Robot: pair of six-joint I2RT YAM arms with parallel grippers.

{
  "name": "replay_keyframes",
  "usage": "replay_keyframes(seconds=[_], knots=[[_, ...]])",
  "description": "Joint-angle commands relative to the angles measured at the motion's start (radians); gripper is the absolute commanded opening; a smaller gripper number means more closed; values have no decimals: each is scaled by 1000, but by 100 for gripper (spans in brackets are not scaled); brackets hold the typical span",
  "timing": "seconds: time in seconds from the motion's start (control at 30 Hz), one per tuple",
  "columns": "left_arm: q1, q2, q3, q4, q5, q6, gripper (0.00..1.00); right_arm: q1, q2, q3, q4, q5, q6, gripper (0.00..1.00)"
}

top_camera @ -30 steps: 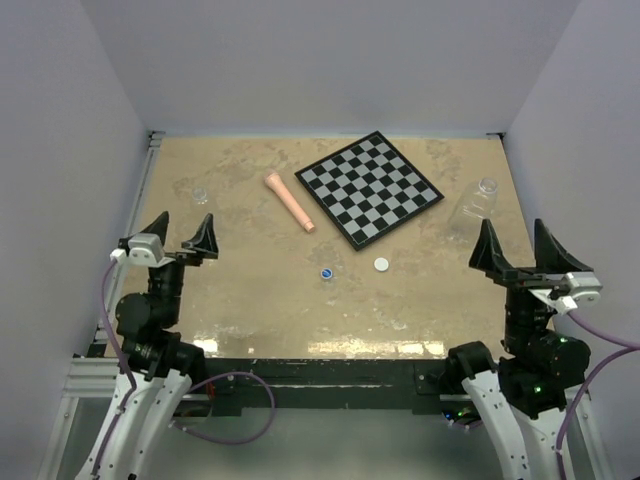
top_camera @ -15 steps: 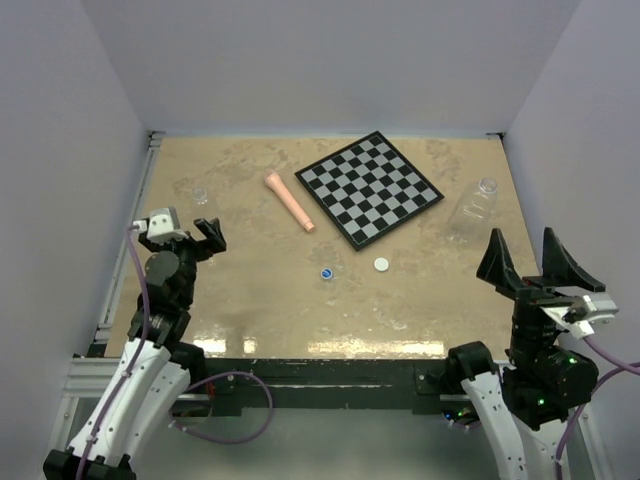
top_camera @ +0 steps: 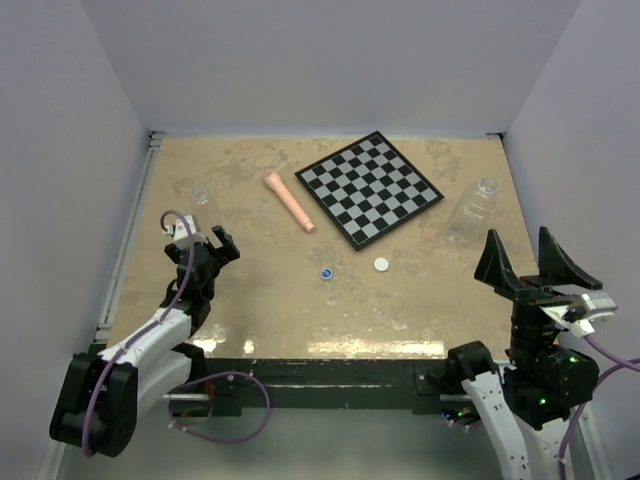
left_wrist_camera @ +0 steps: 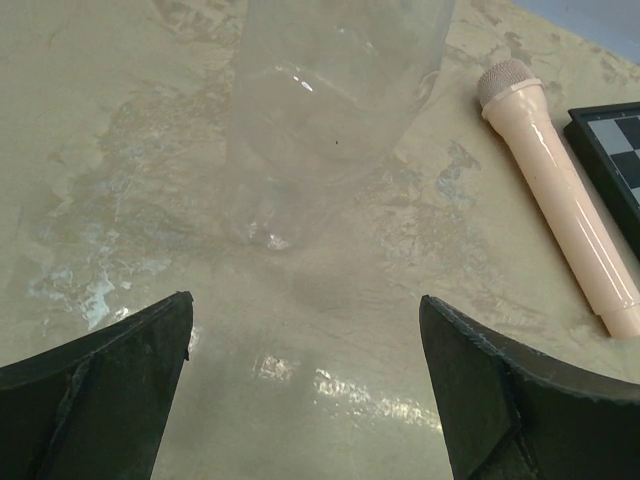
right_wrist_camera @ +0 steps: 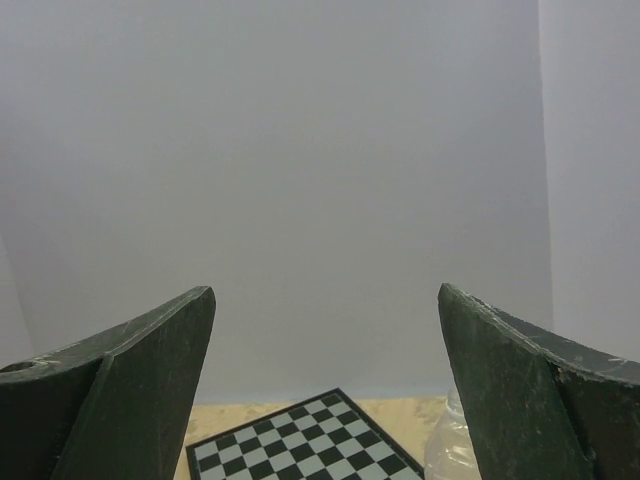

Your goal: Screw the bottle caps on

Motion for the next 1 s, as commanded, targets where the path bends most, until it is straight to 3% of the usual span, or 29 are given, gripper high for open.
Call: replay_keyframes(seconds=[0.0,0.17,0.5,0.97], knots=[[-6,67,-27,382,-64,103,100,15,-30,12,5,-15,8,98],[-3,184,2,516,-55,217,100,22,-30,14,5,-13,8,99],[10,317,119,479,-127,222,99,24,-30,14,5,-10,8,98],[74,389,180,485,-91,263,97,24,-30,11,5,-7,7,99]])
